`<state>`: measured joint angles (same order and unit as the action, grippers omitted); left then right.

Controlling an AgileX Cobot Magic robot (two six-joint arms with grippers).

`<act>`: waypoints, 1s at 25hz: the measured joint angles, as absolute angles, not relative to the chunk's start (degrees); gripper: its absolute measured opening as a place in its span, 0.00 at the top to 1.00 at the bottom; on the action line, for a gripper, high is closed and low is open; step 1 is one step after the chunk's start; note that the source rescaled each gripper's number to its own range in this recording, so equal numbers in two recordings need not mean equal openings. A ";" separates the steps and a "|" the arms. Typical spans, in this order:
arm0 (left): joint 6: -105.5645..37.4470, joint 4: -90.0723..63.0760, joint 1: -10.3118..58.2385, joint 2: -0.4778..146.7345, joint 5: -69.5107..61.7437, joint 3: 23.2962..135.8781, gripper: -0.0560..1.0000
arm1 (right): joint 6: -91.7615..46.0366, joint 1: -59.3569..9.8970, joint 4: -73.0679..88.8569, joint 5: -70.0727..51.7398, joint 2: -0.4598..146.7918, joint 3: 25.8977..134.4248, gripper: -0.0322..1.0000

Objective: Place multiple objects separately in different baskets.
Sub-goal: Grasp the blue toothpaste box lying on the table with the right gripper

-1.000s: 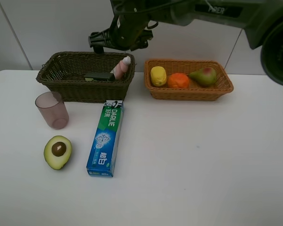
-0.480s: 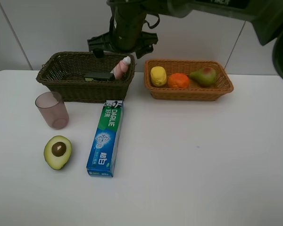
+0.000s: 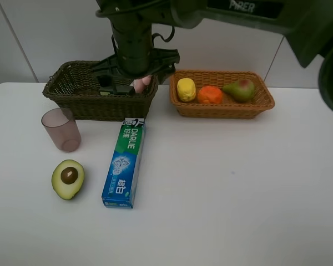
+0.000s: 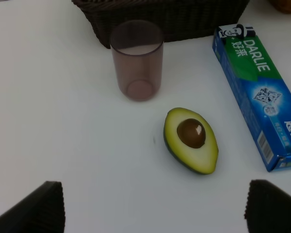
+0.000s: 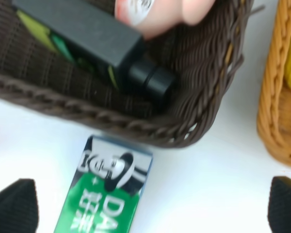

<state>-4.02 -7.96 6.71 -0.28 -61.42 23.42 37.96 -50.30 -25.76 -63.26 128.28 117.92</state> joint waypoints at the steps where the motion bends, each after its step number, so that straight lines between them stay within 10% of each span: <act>1: -4.02 -7.96 6.71 -0.28 -61.42 23.42 0.02 | 38.02 -50.52 -25.24 -63.41 128.16 117.40 0.00; 25: -4.02 -7.96 6.71 -0.28 -61.42 23.42 0.02 | 38.61 -50.61 -4.43 -49.80 128.16 99.24 0.00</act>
<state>-4.02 -7.96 6.71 -0.28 -61.42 23.42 38.61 -50.61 -4.43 -49.80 128.16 99.24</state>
